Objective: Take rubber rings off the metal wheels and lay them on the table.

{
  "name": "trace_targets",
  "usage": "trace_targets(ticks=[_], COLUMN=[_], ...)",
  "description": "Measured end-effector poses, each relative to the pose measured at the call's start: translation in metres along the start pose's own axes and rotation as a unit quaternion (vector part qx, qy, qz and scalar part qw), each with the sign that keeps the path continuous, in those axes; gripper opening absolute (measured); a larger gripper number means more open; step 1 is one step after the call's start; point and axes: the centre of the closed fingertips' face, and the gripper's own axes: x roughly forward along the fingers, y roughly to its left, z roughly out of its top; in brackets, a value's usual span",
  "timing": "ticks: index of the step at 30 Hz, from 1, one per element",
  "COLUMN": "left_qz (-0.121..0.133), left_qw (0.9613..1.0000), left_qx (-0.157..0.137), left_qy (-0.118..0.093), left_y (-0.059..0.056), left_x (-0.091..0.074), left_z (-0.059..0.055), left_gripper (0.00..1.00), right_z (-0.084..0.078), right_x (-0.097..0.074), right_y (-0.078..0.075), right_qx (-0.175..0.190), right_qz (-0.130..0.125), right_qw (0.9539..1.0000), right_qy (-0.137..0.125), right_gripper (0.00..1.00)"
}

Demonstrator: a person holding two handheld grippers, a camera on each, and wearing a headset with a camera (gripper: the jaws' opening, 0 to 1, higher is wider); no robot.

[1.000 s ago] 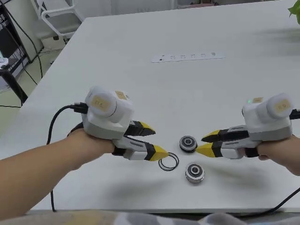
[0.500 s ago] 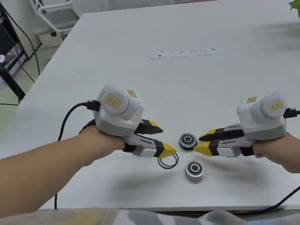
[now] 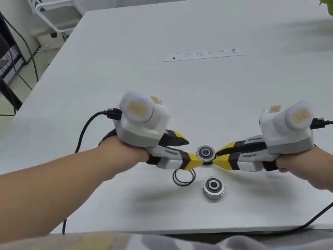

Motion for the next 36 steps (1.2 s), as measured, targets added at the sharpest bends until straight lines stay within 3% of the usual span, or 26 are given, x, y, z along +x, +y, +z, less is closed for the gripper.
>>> trace_targets(ticks=[28, 36], left_qz=[-0.01, -0.002], left_qw=[0.9995, 0.9991], left_qx=[0.03, 0.04], left_qy=[0.008, 0.014], left_y=[-0.002, 0.002], left_x=[0.027, 0.029], left_z=[0.005, 0.001], left_gripper=[0.25, 0.2], right_z=[-0.001, -0.001], right_x=[0.001, 0.001], right_y=[-0.004, -0.004], right_qx=[0.009, 0.01], right_qz=[0.001, 0.002], right_qw=[0.9999, 0.9999], right_qy=[-0.012, -0.013], right_gripper=[0.04, 0.04])
